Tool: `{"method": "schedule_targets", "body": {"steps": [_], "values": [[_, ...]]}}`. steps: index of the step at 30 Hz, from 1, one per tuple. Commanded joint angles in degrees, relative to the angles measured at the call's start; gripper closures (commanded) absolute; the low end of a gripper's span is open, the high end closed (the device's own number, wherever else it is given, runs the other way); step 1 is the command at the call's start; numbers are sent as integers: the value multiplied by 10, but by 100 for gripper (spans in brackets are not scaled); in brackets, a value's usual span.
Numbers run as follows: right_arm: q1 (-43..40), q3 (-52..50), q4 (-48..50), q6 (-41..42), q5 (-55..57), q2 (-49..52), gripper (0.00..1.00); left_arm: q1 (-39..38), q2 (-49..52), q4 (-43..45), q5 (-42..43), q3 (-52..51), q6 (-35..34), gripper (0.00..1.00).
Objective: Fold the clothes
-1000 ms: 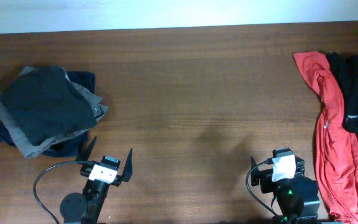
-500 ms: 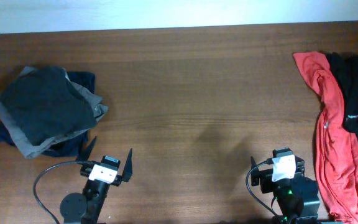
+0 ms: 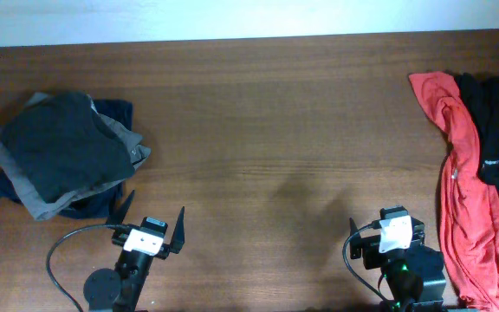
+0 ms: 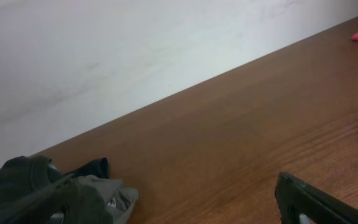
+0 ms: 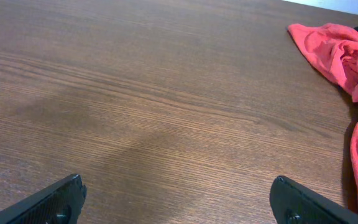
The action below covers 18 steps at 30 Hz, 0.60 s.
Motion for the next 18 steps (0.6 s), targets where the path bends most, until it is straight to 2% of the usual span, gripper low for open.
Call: {"method": "schedule_targets", "body": {"steps": [1, 11, 14, 18], "values": [[-4, -3, 1, -3, -3, -4, 1, -2, -4, 0, -6, -4, -6, 1], [-4, -3, 3, -5, 1, -4, 1, -2, -4, 0, -6, -4, -6, 1], [-4, -4, 36, -14, 17, -4, 1, -2, -4, 6, -5, -4, -6, 1], [-4, -4, 52, -12, -30, -4, 1, -3, -3, 2, 61, -4, -7, 1]]}}
